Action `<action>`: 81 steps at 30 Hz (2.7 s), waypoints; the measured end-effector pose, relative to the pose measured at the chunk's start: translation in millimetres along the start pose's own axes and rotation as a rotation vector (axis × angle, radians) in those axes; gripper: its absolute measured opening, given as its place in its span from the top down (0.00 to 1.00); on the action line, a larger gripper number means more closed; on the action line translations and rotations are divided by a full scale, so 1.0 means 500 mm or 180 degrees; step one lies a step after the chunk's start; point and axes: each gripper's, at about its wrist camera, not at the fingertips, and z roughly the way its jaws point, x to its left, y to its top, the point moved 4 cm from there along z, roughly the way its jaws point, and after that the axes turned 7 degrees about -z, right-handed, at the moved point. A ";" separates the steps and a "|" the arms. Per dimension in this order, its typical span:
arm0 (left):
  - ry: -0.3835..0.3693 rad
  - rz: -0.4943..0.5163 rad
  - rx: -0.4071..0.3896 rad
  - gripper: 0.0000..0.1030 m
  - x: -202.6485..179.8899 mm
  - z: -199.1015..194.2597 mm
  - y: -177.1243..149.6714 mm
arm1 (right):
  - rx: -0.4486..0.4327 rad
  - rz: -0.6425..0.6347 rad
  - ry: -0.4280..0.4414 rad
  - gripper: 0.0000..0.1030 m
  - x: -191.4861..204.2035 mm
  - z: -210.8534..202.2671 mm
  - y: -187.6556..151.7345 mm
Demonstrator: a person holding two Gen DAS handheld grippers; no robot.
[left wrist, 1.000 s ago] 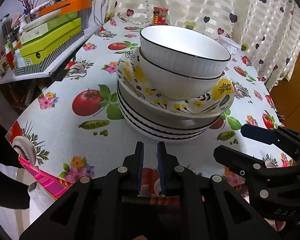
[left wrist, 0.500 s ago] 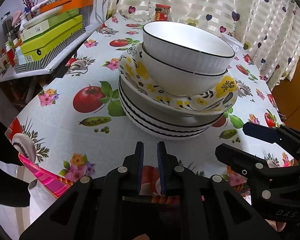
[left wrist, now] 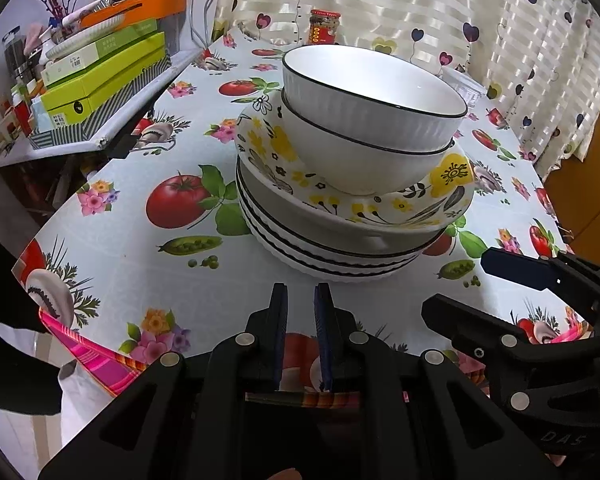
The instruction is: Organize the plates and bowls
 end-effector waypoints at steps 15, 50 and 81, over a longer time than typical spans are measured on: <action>0.0015 0.0025 -0.0022 0.86 -0.001 0.001 0.002 | -0.0005 -0.0014 -0.0008 0.30 -0.005 0.000 0.002; 0.0024 0.0017 -0.0059 0.86 0.001 -0.003 0.007 | -0.0054 -0.0032 -0.0025 0.30 -0.004 -0.004 0.010; 0.0038 0.0025 -0.0071 0.86 -0.001 -0.003 0.008 | -0.0063 -0.0031 -0.0027 0.30 -0.006 -0.004 0.011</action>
